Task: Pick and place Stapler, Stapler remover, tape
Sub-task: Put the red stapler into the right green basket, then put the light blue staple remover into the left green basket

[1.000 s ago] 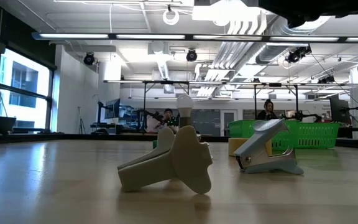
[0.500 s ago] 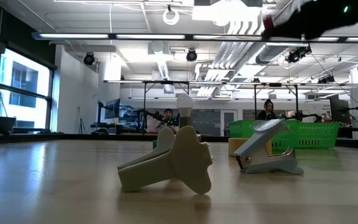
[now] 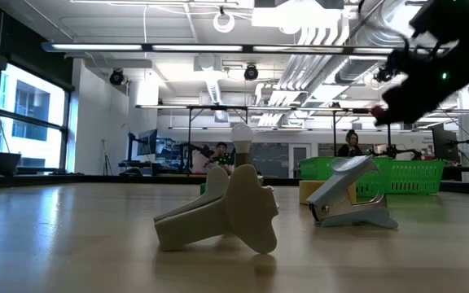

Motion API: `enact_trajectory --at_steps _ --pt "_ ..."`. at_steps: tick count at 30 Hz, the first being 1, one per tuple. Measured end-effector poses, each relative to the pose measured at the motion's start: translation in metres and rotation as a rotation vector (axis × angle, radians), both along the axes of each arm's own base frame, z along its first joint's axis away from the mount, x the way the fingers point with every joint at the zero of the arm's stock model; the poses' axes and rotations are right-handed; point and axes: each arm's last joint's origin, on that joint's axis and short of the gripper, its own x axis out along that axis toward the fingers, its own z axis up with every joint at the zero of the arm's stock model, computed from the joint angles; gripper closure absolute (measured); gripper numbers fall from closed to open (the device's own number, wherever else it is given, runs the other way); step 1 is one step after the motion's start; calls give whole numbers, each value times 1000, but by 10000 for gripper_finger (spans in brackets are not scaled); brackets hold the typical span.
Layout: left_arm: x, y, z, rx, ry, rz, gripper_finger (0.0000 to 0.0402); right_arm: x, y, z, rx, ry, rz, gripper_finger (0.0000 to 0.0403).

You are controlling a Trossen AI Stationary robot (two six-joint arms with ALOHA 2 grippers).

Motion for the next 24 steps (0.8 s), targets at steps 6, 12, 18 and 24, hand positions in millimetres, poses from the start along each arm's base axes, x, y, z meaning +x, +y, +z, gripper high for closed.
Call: enact_trajectory --at_steps 6,12,18,24 --pt "-2 1 -7 -31 6 6 401 -8 -22 -7 182 4 -109 344" --pt "-3 2 -12 -51 15 13 401 -5 -26 -6 230 -45 -98 221" --pt "-4 3 -14 -43 35 18 401 -5 -26 -5 228 -52 -101 137" --pt "-7 5 -11 -39 30 50 401 10 -22 5 267 -140 141 118"
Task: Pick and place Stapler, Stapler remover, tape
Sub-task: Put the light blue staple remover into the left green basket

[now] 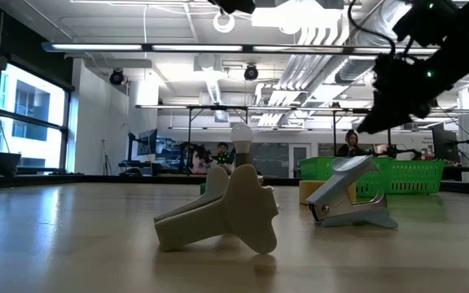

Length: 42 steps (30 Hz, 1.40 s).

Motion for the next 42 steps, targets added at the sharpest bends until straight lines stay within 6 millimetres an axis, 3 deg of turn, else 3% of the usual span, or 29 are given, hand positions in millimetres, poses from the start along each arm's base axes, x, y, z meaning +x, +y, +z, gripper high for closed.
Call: enact_trajectory --at_steps 3,6,12,15,19,24,31,42 --pt "-13 5 2 -79 65 -77 401 10 7 9 31 -109 213 117" --pt "-34 22 4 -281 133 -100 401 17 14 17 51 -205 378 117" --pt "-69 79 8 -651 128 229 401 21 26 24 26 -263 507 116" --pt "-71 103 5 -787 111 357 401 23 32 24 27 -264 558 116" --pt "-61 122 -6 -949 137 358 401 27 47 18 56 -222 737 116" --pt "-49 129 -30 -1032 193 208 401 35 72 8 -29 -148 892 116" --pt "-54 133 -55 -1055 233 207 401 54 96 1 -70 -85 976 116" --pt "-58 132 -63 -1102 246 216 401 113 143 2 -13 243 1180 116"
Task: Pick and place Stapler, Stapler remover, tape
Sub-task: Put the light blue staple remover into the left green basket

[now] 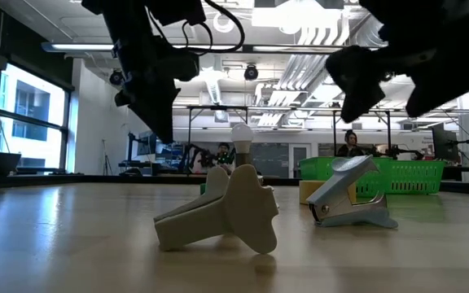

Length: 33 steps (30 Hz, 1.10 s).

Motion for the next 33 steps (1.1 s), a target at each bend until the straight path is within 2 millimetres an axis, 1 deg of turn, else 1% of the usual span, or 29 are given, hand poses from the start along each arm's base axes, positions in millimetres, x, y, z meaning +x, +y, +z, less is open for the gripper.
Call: enact_trajectory --at_steps 6,12,15,21,26,30,33 --pt "-1 -9 0 -3 -1 -26 401 25 11 -11 12 137 51 116" --pt "-2 -25 0 0 -3 -73 401 42 14 -17 87 186 96 116" --pt "-4 -33 0 -1 -6 -85 401 49 17 -16 104 182 109 116" --pt "-7 -49 0 9 -18 -105 401 58 22 -20 143 209 134 116" --pt "-9 -58 0 5 -25 -114 401 63 18 -28 181 242 101 116" --pt "-10 -64 0 5 -28 -130 401 65 14 -29 184 238 89 116" --pt "-11 -66 0 -4 -35 -119 401 66 8 -30 175 248 46 116"
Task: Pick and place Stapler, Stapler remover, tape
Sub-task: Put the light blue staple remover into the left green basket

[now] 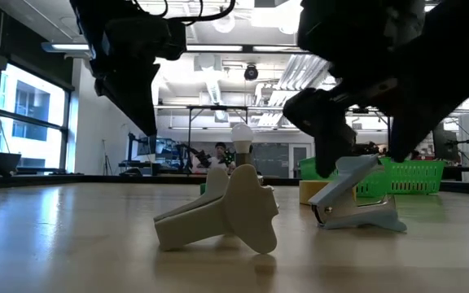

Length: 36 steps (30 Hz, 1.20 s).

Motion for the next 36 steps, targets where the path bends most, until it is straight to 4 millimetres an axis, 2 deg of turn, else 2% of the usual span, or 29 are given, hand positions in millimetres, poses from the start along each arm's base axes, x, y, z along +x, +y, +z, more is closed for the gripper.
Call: enact_trajectory --at_steps 8,27,31,36 --pt "0 0 0 -18 0 21 401 4 -2 -9 27 18 -22 116" --pt "0 0 0 -19 -2 24 401 5 3 -8 46 5 -15 118" --pt "0 0 0 -19 -3 24 401 5 3 -8 46 5 -16 143" --pt "0 0 0 -19 -3 25 401 5 3 -8 42 3 -16 202"
